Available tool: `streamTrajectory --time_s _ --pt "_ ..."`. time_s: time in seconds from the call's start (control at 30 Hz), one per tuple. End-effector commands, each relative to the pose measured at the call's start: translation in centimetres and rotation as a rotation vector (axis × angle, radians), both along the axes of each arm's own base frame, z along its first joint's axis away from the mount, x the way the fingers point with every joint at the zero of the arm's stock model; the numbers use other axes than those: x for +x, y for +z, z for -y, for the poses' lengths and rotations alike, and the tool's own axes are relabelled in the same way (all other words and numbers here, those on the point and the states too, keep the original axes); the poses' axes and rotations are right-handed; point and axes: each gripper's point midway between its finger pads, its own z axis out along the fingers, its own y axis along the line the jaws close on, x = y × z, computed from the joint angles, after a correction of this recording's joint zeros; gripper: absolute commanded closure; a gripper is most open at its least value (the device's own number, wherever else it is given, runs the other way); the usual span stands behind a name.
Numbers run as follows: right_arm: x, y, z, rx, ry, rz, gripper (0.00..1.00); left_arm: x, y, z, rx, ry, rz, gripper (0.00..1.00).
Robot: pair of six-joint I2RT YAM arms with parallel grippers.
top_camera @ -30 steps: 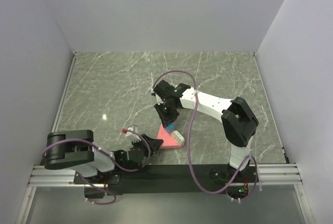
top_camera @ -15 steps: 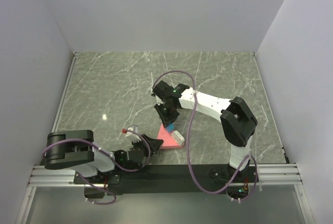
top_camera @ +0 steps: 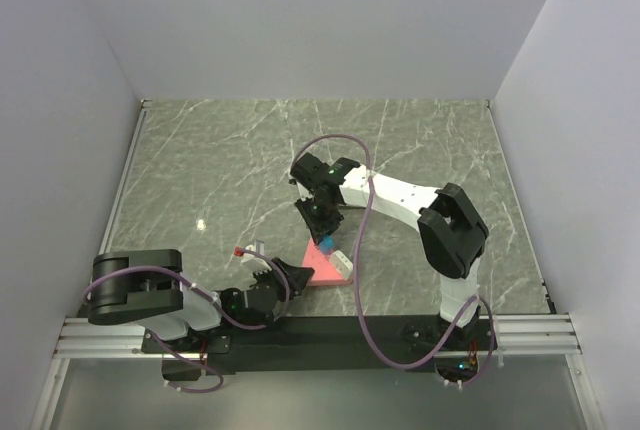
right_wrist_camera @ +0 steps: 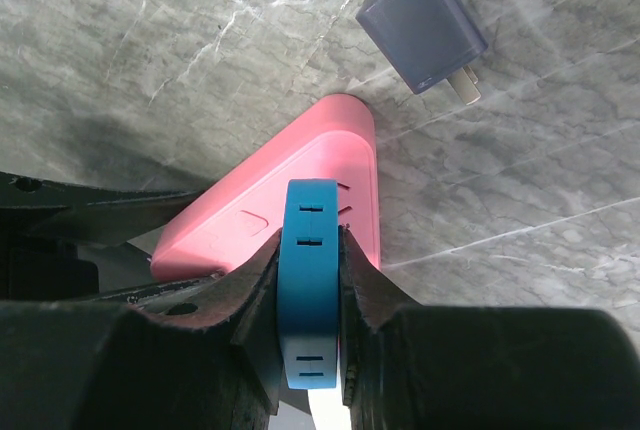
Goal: Insert the plug
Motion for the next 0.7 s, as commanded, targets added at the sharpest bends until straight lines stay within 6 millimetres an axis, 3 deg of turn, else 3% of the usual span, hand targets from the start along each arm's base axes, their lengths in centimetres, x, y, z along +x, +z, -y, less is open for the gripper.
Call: streamTrajectory --time_s 0.0,0.67 --pt "-0.2 -2.2 -0.4 -0.032 0.015 -0.014 1.0 -1.4 -6.0 -5.9 0.28 -0.033 -0.022 1.0" --pt "-1.6 -5.1 -1.8 -0.028 0.025 -0.054 1.0 -1.5 -6.2 -6.1 0.281 -0.034 -0.03 1.0"
